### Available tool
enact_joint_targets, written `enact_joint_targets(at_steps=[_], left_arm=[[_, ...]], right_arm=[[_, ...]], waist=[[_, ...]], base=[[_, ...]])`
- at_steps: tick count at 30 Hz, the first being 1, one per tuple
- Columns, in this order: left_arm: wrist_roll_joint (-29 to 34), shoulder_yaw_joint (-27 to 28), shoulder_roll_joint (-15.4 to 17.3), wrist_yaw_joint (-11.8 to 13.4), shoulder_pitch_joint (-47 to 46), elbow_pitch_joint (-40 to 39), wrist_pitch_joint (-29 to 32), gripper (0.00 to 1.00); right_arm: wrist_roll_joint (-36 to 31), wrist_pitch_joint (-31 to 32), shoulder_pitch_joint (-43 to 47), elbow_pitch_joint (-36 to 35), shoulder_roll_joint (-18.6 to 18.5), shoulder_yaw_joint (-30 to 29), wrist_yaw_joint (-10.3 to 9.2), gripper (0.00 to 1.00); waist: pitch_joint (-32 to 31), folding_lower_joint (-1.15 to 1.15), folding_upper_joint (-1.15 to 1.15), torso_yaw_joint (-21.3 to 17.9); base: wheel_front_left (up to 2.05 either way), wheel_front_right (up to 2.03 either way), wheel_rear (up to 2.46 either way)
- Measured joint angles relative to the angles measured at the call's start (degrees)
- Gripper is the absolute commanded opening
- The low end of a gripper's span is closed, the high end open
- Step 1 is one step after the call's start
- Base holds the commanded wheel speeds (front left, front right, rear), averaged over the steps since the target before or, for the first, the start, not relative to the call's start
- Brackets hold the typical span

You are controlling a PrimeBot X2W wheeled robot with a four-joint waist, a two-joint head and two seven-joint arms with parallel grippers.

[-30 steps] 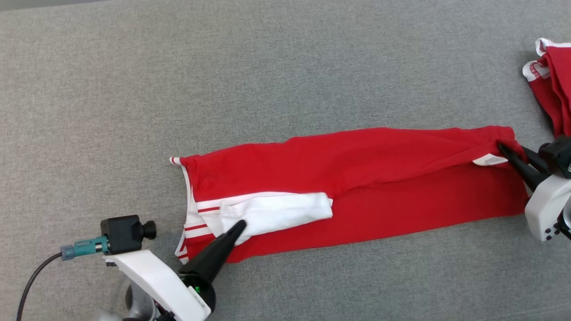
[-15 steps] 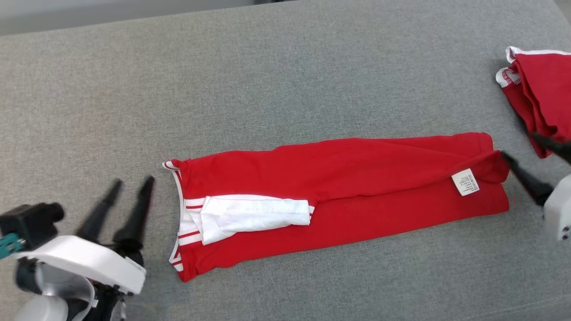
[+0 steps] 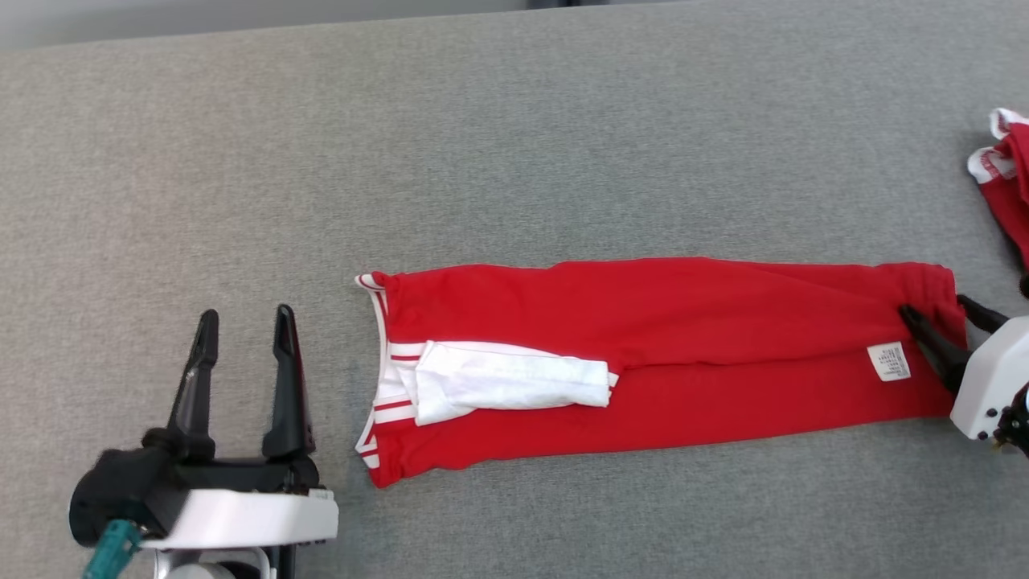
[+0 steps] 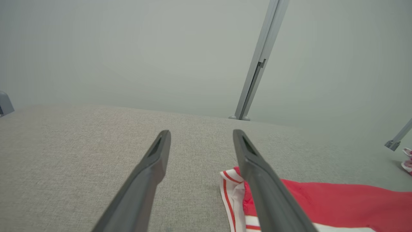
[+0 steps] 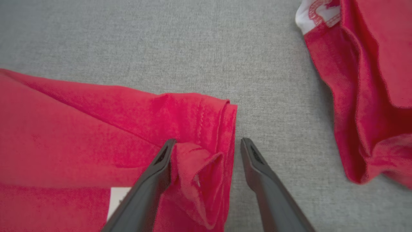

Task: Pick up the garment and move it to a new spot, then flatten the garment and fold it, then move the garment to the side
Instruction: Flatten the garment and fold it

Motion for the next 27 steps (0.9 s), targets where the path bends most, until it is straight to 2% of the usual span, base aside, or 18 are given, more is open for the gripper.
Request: enact_joint_targets(at_steps=[5,9,12,13,14,19,24,27], left_arm=[[8.56,4.92,-6.68,-5.36,2.99,1.05,-0.04,1.00],[12.28,8.12,-10.46,-10.10,4.38,3.08,-0.04,1.00],[13.90,10.48,-11.91,-12.80,4.63,4.42,-0.04,1.00],[14.22,11.16,-12.35,-13.62,4.80,4.82,-0.04,1.00],[14.51,11.73,-12.63,-14.33,5.16,5.21,-0.04,1.00],[15.46,13.99,-13.67,-16.93,6.28,7.20,-0.04,1.00],[15.85,14.51,-13.95,-18.55,6.94,9.24,-0.04,1.00],[15.19,14.00,-13.97,-18.59,7.72,10.02,-0.04,1.00]], right_arm=[[-3.03,0.76,0.37,5.52,2.91,-2.77,0.00,1.00],[-2.09,2.37,0.76,6.53,4.80,-4.19,-0.10,1.00],[-0.36,4.44,1.51,5.36,4.97,-4.10,-0.29,1.00],[0.38,4.75,2.02,4.72,4.93,-4.15,-0.29,0.44],[1.15,5.19,2.54,3.72,4.78,-4.11,-0.27,0.00],[4.48,4.93,3.93,1.93,3.56,-6.73,0.00,0.00],[5.81,5.90,3.46,2.67,-3.64,-11.49,0.00,0.00],[6.65,6.68,3.20,3.60,-7.17,-14.58,0.00,0.00]], waist=[[0.25,0.00,0.00,1.88],[0.08,0.00,0.00,2.52],[-0.60,0.00,0.00,2.80],[-0.88,0.00,0.00,2.84],[-1.21,0.00,0.00,2.85],[-3.51,0.00,0.00,2.69],[-6.25,0.00,0.00,2.93],[-7.38,0.00,0.00,3.58]], base=[[0.00,0.00,0.00],[0.00,0.00,0.00],[0.00,0.00,0.00],[0.00,0.00,0.00],[0.00,0.00,0.00],[0.00,0.00,0.00],[0.00,0.00,0.00],[0.00,0.00,0.00]])
